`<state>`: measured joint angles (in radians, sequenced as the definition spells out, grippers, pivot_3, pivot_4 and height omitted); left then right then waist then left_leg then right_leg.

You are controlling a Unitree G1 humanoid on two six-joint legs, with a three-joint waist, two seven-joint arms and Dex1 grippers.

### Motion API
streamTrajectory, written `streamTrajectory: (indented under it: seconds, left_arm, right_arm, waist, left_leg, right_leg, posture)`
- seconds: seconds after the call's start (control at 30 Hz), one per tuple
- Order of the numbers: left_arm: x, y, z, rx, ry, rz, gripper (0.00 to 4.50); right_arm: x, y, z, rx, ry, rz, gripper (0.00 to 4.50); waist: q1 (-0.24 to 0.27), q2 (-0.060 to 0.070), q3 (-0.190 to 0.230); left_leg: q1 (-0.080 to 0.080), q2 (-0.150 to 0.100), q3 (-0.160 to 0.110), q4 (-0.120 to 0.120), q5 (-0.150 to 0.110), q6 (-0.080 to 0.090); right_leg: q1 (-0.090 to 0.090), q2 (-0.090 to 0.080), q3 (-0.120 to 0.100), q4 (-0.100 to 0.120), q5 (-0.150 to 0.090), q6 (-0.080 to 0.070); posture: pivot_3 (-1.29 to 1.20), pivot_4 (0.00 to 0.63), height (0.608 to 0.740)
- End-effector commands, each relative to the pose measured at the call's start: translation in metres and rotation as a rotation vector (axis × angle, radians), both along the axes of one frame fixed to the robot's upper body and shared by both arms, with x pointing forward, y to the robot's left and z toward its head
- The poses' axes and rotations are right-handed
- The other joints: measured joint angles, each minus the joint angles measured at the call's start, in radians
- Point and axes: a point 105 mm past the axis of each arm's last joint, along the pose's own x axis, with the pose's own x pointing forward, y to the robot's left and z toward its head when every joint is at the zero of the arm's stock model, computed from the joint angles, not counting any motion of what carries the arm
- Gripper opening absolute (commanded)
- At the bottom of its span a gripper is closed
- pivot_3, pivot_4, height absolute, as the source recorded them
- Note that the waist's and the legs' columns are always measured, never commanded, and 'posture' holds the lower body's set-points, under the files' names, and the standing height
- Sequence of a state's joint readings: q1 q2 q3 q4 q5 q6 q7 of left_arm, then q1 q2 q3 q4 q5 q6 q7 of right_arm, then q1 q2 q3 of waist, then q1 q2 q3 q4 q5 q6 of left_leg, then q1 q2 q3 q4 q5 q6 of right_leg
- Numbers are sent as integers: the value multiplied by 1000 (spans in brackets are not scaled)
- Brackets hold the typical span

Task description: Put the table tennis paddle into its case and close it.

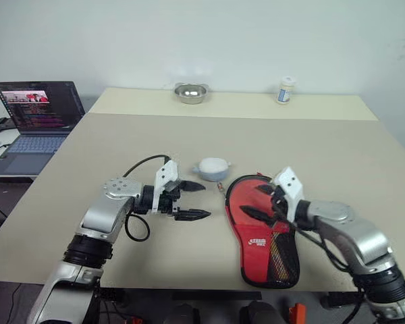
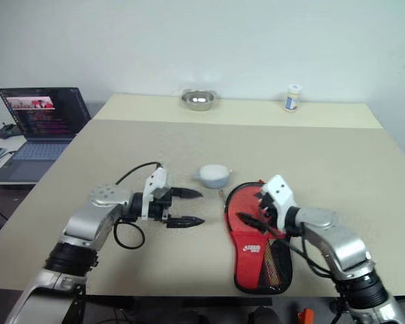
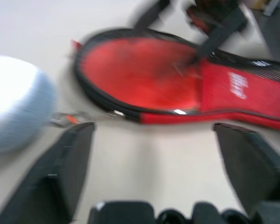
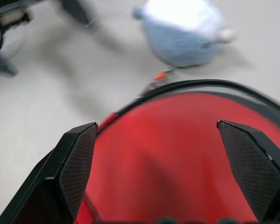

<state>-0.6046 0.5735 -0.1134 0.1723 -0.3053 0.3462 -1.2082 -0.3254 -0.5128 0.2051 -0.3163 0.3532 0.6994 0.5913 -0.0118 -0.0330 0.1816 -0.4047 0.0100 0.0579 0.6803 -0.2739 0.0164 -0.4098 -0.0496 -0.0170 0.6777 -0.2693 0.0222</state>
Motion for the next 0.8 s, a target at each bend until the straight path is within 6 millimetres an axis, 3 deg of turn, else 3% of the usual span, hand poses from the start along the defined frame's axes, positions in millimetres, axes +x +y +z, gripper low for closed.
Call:
streamTrajectory:
  seconds: [0.03,0.27,0.43,0.6,0.8]
  left_arm:
    - [20,-2,28,-66,-88,91,4480]
    - [69,-11,34,0,-174,243,4480]
    - [107,0,15,99,-137,432,4480]
    - [103,-9,-22,184,18,379,4480]
    - [95,-21,-31,165,66,300,4480]
  right_arm:
    - [-9,3,-7,-24,-12,33,4500]
    - [-15,4,-18,-55,9,49,4500]
    - [-10,6,-17,-61,-9,24,4500]
    - [-5,4,-12,-73,-43,-16,4500]
    - [5,2,9,-47,-119,-70,4500]
  waist:
    - [7,0,0]
    - [10,0,0]
    - [7,0,0]
    - [8,-1,0]
    - [9,-1,-1]
  left_leg:
    - [0,0,0,0,0,0]
    - [3,1,-1,0,1,0]
    - [3,0,0,0,0,0]
    - [3,0,0,0,0,0]
    - [3,0,0,1,1,0]
  right_leg:
    - [0,0,0,0,0,0]
    - [2,2,-1,2,0,0]
    - [3,2,-1,1,0,0]
    - [2,3,-2,1,0,0]
    - [3,2,-1,2,0,0]
  posture:
    - [0,150,740]
    - [0,150,740]
    - [0,150,740]
    - [0,150,740]
    - [0,150,740]
